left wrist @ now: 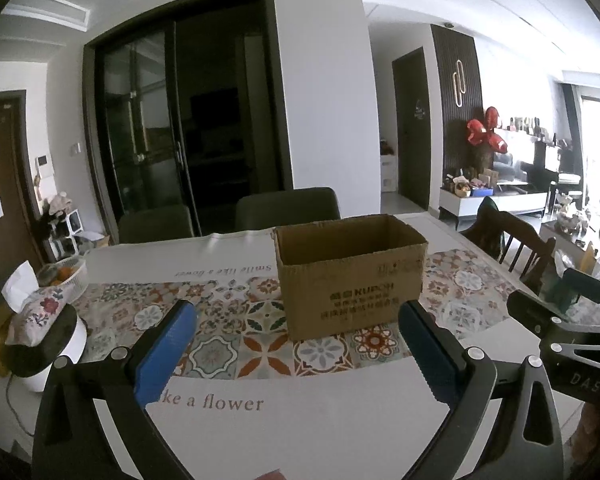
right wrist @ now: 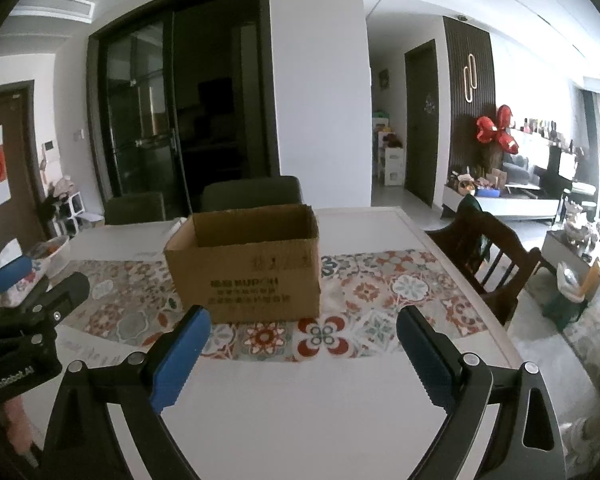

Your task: Organize snacks

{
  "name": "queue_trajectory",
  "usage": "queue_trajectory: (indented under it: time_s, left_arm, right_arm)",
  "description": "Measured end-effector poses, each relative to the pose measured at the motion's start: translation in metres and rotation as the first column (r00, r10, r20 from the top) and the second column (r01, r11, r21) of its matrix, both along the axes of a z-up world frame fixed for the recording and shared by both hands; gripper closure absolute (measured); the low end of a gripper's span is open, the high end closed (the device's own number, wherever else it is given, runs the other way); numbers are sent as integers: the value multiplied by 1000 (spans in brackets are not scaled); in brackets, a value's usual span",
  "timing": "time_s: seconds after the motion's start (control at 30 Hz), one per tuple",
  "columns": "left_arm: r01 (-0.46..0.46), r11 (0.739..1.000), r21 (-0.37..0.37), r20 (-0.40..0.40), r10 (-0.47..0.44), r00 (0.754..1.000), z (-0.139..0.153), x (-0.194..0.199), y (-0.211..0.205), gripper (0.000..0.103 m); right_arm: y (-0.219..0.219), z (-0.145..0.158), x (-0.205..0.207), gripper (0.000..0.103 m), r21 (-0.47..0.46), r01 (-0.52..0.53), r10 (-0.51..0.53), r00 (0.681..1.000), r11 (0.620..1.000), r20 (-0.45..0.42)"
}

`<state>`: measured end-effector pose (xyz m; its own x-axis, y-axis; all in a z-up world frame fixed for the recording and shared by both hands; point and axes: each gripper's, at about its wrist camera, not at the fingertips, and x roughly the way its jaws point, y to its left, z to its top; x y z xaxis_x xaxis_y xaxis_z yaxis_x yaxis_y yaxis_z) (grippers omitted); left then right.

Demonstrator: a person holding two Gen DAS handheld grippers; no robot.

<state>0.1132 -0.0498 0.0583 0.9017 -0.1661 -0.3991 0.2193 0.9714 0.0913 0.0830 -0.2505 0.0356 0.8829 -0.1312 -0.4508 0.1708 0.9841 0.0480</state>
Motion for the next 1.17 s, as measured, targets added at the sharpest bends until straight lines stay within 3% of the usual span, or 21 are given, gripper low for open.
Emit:
queue_trajectory:
  time_s: [0.23,1.17]
  left_arm:
    - [-1,1000,-29,-15,0,1000,-3,-13,8,0]
    - [10,999,-31,2,-10,1000,1,-40,19,0]
  right_arm:
    - [8,2,-16,8,-17,-3,3,1000,1000,6]
    - [26,10,-40,8,-47,-30,31,999,998,26]
